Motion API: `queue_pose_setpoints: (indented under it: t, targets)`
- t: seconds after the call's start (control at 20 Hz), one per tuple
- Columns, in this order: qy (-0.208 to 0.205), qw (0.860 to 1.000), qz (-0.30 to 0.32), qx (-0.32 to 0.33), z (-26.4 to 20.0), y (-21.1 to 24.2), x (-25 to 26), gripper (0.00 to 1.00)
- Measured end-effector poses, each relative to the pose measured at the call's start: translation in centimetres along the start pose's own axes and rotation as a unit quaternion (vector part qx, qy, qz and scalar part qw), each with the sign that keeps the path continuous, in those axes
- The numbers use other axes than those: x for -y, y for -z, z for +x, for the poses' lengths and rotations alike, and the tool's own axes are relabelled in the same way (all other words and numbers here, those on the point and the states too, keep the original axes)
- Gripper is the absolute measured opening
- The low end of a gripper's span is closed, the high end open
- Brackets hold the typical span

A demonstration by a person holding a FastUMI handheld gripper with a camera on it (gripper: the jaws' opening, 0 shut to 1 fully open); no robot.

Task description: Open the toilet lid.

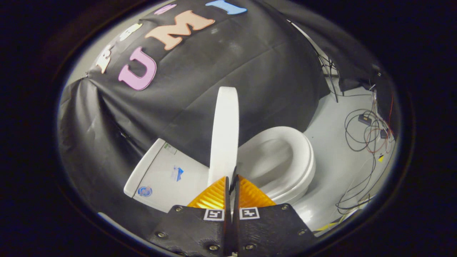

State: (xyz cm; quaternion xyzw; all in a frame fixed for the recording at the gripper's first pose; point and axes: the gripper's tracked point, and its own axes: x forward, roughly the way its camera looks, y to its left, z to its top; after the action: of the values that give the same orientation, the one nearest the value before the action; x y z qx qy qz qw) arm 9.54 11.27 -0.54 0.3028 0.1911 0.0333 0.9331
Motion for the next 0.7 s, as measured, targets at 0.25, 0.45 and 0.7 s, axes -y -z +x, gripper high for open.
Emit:
queue_pose_setpoints:
  t: [0.25,0.45,0.7]
  targets:
    - [0.003,1.0,-0.022,0.006,-0.4,0.0,-1.9,0.01]
    - [0.004,0.997,-0.078,0.018,-1.1,-0.2,-3.5,0.01]
    - [-0.004,0.996,-0.093,0.02,-1.2,0.1,-5.0,0.01]
